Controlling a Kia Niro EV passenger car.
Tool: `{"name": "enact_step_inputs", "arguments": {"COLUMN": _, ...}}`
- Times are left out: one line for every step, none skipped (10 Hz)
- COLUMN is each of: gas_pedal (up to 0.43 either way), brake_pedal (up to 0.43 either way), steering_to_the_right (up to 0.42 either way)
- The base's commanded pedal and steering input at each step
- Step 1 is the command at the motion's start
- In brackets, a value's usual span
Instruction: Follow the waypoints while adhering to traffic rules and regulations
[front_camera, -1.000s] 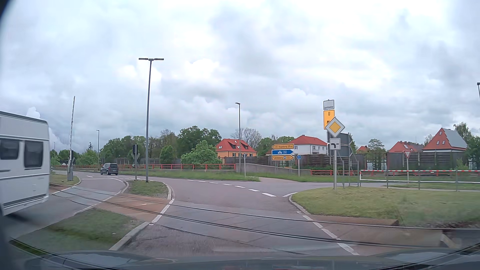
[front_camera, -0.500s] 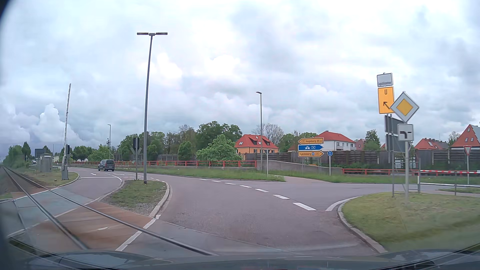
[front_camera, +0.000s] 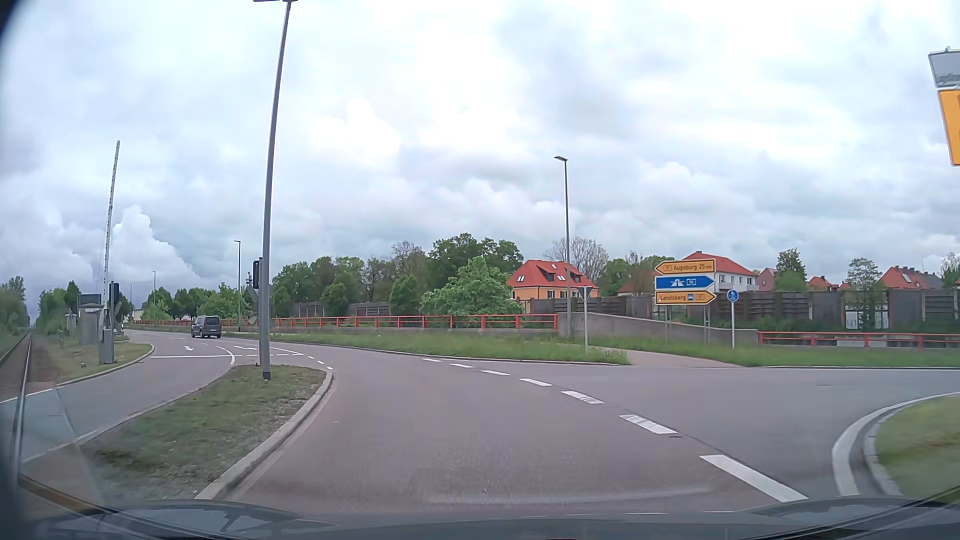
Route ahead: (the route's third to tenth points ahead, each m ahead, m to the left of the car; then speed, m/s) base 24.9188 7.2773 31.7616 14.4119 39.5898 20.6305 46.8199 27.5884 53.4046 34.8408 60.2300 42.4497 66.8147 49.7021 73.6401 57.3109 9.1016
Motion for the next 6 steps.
{"name": "enact_step_inputs", "arguments": {"gas_pedal": 0.157, "brake_pedal": 0.012, "steering_to_the_right": -0.069}}
{"name": "enact_step_inputs", "arguments": {"gas_pedal": 0.169, "brake_pedal": 0.012, "steering_to_the_right": -0.069}}
{"name": "enact_step_inputs", "arguments": {"gas_pedal": 0.177, "brake_pedal": 0.012, "steering_to_the_right": -0.072}}
{"name": "enact_step_inputs", "arguments": {"gas_pedal": 0.177, "brake_pedal": 0.012, "steering_to_the_right": -0.08}}
{"name": "enact_step_inputs", "arguments": {"gas_pedal": 0.177, "brake_pedal": 0.012, "steering_to_the_right": -0.086}}
{"name": "enact_step_inputs", "arguments": {"gas_pedal": 0.177, "brake_pedal": 0.006, "steering_to_the_right": -0.095}}
